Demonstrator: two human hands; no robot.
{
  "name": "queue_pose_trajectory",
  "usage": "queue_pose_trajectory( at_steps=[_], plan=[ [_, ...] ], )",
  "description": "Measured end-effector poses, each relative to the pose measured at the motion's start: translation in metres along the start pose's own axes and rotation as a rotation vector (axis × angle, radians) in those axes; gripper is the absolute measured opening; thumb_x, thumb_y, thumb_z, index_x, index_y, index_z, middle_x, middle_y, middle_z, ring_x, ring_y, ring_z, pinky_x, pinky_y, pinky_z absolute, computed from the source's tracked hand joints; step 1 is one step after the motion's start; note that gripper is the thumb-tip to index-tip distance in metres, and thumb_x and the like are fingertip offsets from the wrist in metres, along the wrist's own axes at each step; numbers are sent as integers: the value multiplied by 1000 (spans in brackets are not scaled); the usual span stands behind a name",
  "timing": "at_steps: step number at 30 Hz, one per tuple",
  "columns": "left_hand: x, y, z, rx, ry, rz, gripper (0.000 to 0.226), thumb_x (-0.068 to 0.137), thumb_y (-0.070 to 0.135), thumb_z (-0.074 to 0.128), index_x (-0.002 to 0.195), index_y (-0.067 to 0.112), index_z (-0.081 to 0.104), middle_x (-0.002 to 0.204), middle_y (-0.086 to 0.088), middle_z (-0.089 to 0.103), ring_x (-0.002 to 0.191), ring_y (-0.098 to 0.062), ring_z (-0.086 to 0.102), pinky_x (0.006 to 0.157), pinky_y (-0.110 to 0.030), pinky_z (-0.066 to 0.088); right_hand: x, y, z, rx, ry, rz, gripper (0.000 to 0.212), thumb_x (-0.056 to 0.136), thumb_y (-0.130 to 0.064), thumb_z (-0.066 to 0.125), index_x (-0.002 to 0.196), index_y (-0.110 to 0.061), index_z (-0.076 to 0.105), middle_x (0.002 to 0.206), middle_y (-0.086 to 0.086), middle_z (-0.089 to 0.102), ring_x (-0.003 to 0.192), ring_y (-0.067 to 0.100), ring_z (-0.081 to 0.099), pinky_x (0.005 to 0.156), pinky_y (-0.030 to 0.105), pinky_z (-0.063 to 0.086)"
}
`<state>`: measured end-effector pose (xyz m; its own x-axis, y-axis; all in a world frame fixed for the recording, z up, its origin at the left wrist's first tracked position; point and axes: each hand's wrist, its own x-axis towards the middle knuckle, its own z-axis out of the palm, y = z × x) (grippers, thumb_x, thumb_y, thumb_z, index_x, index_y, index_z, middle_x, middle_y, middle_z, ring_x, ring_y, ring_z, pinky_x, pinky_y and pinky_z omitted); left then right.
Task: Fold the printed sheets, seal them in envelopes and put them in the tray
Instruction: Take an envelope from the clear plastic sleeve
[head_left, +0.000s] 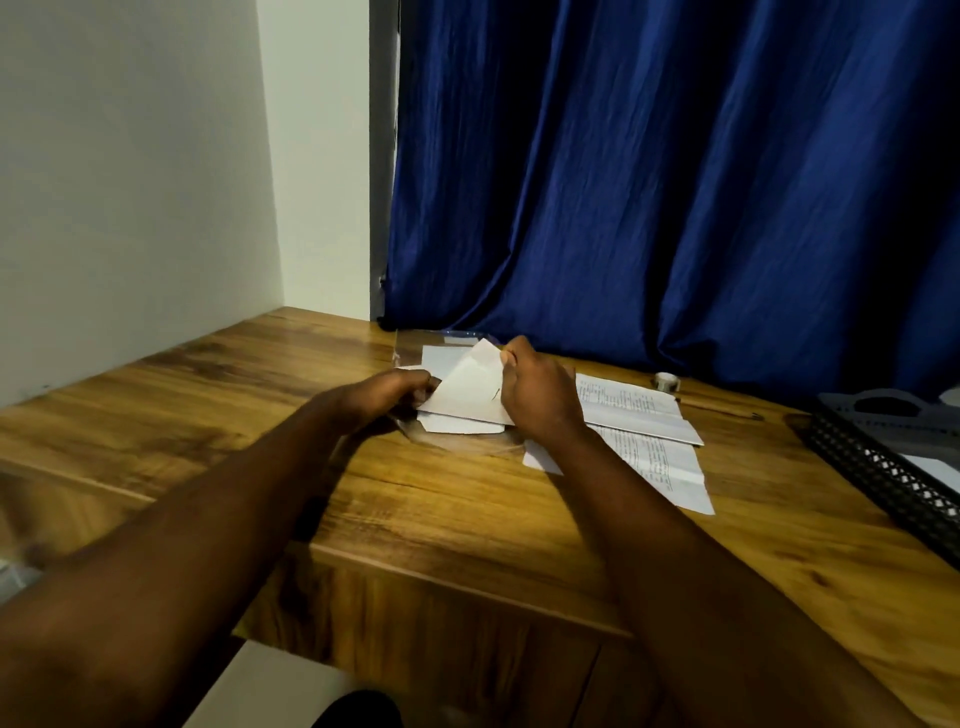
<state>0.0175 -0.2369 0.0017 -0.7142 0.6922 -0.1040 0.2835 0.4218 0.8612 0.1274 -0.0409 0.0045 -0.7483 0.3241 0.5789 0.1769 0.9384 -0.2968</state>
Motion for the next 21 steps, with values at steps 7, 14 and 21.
queue_pose_trajectory(
  at_steps=[7,14,21],
  plan=[
    [37,-24,1,399,58,-27,128,42,89,85,151,30,52,146,4,60,123,-19,59,106,-43,53,2,-9,-5,36,98,-77,20,113,-29,35,116,-19,53,89,8,74,83,33,62,95,46,38],
    [44,-28,0,357,56,-19,135,39,87,88,153,29,47,143,1,61,118,-18,61,98,-38,56,0,-11,-23,98,423,-294,19,110,-22,44,104,-13,59,68,5,68,61,27,51,81,47,41],
    [40,-16,-5,471,35,-57,147,39,92,82,160,22,36,155,-7,50,130,-26,54,110,-46,51,12,-4,-41,126,597,-267,26,108,-24,39,101,-13,62,63,0,60,55,23,45,78,44,38]
  ],
)
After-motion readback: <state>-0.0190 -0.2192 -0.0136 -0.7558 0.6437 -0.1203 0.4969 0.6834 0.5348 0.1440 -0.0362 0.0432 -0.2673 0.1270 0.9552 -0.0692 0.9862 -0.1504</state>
